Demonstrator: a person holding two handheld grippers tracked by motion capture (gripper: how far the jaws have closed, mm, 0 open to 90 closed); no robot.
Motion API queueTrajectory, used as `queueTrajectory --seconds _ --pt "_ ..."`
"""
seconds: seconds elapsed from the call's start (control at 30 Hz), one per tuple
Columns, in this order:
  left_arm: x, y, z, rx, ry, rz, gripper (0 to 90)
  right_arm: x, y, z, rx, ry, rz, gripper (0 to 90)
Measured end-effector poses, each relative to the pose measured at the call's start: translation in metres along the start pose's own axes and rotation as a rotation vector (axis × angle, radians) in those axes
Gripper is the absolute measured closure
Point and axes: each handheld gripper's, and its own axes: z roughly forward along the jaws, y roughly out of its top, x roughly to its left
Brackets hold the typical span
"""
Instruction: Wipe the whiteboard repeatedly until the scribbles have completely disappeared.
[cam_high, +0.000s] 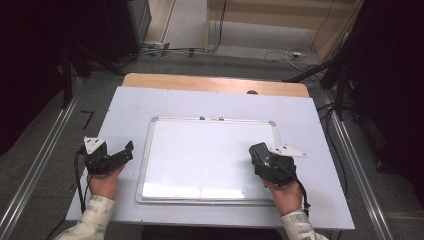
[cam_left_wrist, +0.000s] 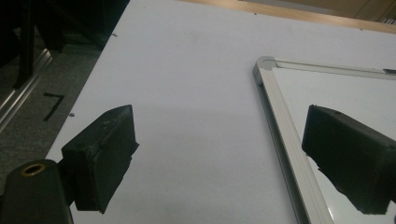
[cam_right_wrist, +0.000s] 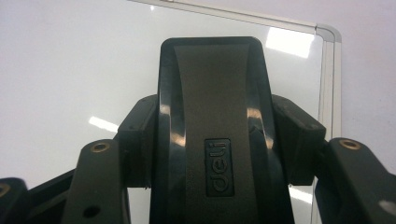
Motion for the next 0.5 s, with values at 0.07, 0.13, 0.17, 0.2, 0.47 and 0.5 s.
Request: queueTrajectory --seconds 0.07,0.13,0.17,0.2,0.47,0.5 --pt "0.0 0.0001 -0.0002 -0.001 0.001 -0.001 10.4 -0.0001 0.0 0.0003 0.002 -0.002 0.002 38.7" --pt "0.0005 0.0002 -0.0004 -0.001 0.001 0.001 10.3 -0.0003 0.0 0.0005 0.001 -0.003 0.002 38.7" --pt "0.0008 0.0002 -0.0004 -0.001 0.001 0.001 10.4 -0.0004 0.0001 0.0005 0.001 -0.003 0.004 38.7" --pt "0.0009 0.0001 -0.0005 -0.001 0.001 0.0 10.4 -0.0006 0.0002 0.0005 0.001 -0.001 0.006 38.7" --pt "0.0002 0.0 -0.0003 -0.002 0.002 0.0 10.4 -0.0025 0.0004 -0.0009 -0.005 -0.005 0.015 38.7" --pt "0.0003 0.0001 -0.0004 -0.002 0.001 0.0 10.4 -0.0028 0.0004 -0.001 -0.006 -0.005 0.015 38.7"
